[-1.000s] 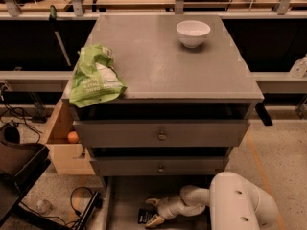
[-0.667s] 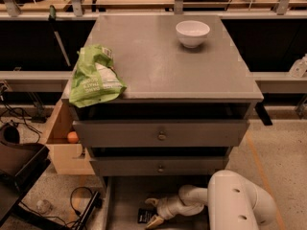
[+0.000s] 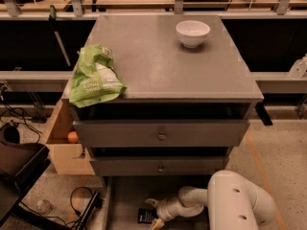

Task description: Pick rxbar blueberry from bottom drawer and place on counter

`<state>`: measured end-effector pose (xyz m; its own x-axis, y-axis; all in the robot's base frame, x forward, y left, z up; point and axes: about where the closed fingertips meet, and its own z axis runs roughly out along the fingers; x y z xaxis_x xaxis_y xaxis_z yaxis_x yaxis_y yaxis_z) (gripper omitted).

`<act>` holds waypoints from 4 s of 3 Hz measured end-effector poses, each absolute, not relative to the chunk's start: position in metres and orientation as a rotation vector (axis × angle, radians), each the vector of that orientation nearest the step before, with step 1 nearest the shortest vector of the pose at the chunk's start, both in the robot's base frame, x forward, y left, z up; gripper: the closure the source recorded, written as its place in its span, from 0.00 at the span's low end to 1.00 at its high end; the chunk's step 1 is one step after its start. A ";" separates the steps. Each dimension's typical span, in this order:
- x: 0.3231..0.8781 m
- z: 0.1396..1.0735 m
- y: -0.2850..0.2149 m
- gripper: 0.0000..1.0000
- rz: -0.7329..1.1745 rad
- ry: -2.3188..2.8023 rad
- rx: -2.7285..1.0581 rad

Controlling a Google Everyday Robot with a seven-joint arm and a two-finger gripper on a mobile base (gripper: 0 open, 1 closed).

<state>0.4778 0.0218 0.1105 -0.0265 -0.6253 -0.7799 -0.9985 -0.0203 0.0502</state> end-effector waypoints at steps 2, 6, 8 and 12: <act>0.457 0.101 0.029 0.39 0.834 1.698 -1.721; 0.457 0.124 0.030 1.00 0.754 1.674 -1.724; 0.443 0.207 0.024 1.00 0.709 1.571 -1.716; 0.518 0.410 -0.148 1.00 0.886 1.872 -1.591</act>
Offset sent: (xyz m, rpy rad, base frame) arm -0.0517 0.0165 -0.0287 -0.0260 -0.0865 -0.0122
